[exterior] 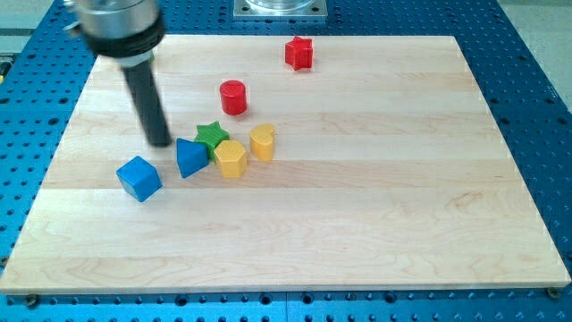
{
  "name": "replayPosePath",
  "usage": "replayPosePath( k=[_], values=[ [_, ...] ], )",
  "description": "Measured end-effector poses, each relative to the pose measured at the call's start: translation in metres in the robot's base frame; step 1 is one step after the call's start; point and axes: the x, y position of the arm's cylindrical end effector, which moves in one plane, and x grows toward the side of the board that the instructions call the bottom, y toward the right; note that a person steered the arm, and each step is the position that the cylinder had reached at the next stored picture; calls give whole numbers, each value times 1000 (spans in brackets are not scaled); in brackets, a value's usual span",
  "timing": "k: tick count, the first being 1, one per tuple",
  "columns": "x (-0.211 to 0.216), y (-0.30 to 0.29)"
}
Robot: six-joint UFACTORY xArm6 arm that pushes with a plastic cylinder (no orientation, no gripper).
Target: Push the hexagon to the right side of the red star
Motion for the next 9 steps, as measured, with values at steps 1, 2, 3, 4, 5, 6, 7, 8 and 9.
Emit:
replayPosePath(
  k=[1,2,3,4,5,6,7,8,9],
  values=[
    [53,19],
    [56,54],
    [52,94],
    [26,119],
    [-9,121],
    [-46,145],
    [-68,180],
    [-93,268],
    [-107,343]
  ],
)
